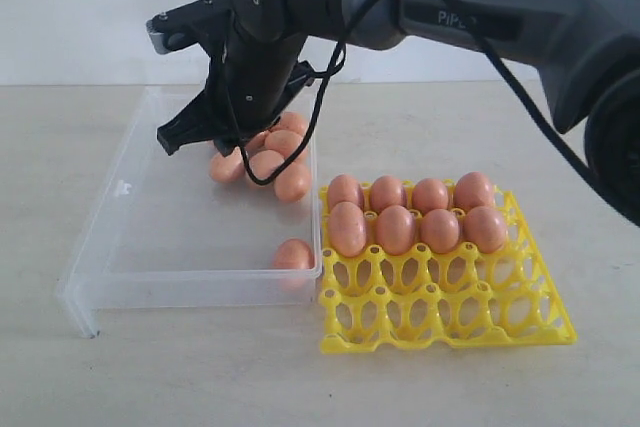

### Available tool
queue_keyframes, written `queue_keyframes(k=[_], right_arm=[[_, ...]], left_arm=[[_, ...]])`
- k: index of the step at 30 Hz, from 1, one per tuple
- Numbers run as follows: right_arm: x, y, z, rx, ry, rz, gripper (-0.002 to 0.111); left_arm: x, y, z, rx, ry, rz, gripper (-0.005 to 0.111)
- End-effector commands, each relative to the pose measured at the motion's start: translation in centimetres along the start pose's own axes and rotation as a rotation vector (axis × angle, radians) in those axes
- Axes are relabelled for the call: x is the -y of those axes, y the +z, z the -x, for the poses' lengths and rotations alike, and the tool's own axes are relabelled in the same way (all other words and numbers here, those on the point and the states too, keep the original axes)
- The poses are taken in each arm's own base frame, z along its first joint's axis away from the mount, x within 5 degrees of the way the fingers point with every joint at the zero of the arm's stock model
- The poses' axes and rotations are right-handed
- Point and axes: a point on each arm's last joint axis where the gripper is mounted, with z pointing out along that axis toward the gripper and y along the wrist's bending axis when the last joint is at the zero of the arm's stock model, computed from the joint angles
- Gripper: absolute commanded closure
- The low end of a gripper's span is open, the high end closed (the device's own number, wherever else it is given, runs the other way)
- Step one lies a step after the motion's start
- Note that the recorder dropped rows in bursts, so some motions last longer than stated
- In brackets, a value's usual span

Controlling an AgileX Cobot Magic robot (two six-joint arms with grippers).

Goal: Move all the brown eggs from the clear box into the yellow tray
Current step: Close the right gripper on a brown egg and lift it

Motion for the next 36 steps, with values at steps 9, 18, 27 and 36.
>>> queue_keyframes(k=[9,18,27,36], right_arm=[[3.4,3.5,-0.2,0.084,0.464,-0.028,0.048],[5.1,6.0,-0.8,0.114,0.604,-0.022,0.048],[4.8,10.1,-2.7,0.062,0.696,0.011,0.048],[4.9,11.3,-3.1,0.073,0.672,0.005,0.105]], left_arm=[[0.0,0.0,0.1,0.016,-0.015,-0.002,0.111],[0.0,0.0,0.1,0.016,-0.015,-0.002,0.111],[0.0,0.0,0.1,0.016,-0.015,-0.002,0.111],[0.0,0.0,0.1,0.016,-0.015,-0.002,0.111]])
